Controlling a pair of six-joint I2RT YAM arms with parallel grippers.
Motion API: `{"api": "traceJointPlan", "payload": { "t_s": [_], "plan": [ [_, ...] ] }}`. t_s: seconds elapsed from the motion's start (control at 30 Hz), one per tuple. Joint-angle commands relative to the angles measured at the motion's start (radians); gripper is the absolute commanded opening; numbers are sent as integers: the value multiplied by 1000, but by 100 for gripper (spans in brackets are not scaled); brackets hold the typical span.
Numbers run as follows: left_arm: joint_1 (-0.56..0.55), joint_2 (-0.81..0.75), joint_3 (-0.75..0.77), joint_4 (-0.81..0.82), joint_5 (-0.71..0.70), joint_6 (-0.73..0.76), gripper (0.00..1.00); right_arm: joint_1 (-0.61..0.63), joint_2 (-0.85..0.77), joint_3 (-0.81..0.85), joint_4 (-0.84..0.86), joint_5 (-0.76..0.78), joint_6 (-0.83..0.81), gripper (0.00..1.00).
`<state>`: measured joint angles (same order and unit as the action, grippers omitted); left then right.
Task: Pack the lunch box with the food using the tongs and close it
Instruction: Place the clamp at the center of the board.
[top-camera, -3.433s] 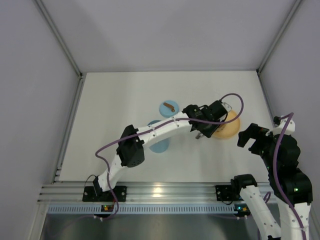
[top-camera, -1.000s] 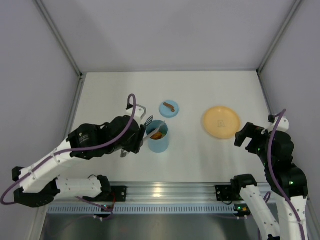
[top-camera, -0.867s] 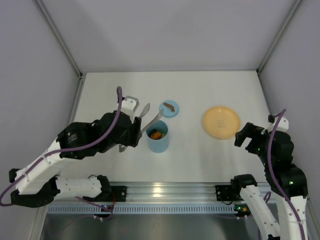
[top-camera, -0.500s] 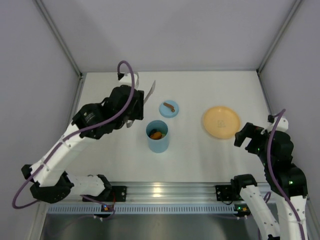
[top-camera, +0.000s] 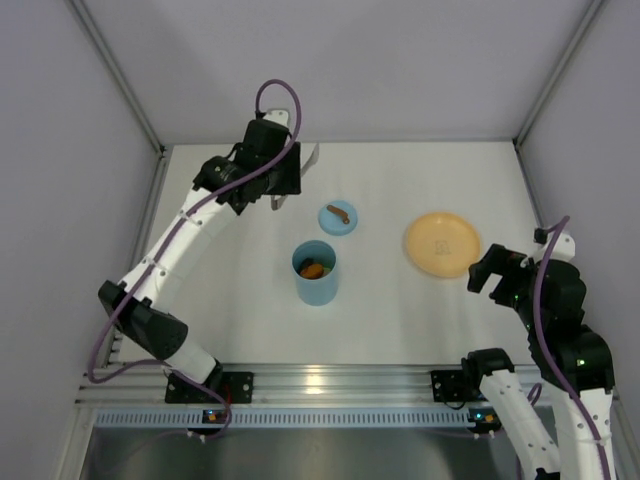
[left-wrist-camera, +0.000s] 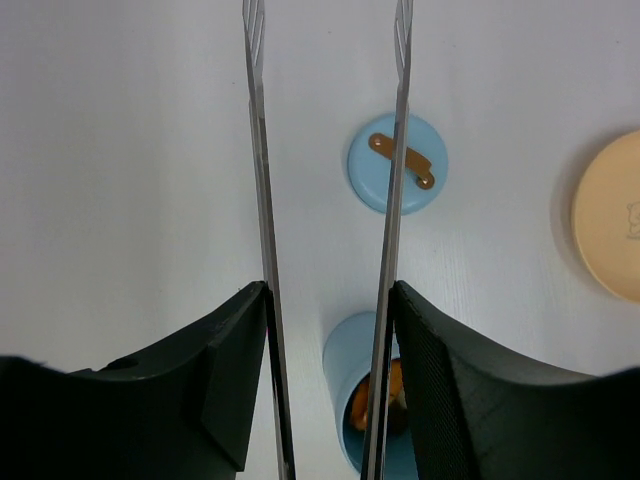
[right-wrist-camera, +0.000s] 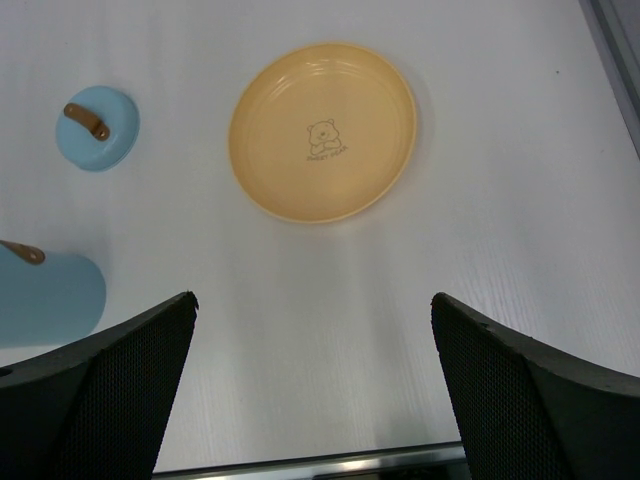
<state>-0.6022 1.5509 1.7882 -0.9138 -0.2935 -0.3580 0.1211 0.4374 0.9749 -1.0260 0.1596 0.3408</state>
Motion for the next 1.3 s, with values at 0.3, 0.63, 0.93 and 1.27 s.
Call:
{"api": "traceJointPlan", "payload": {
  "t_s": [0.3, 0.63, 0.93, 1.27],
  "plan": [
    [272, 239, -61, 314, 264, 73, 57, -12, 17, 2, 64, -29, -10, 99],
    [326, 422, -251, 401, 258, 8, 58, -12, 18, 5, 60, -38, -16, 99],
    [326, 506, -279, 346, 222, -67, 65, -12, 21, 7, 60, -51, -14, 99],
    [326, 387, -215, 290, 235, -65, 80, -12, 72, 47, 87, -104, -11, 99]
  ]
}}
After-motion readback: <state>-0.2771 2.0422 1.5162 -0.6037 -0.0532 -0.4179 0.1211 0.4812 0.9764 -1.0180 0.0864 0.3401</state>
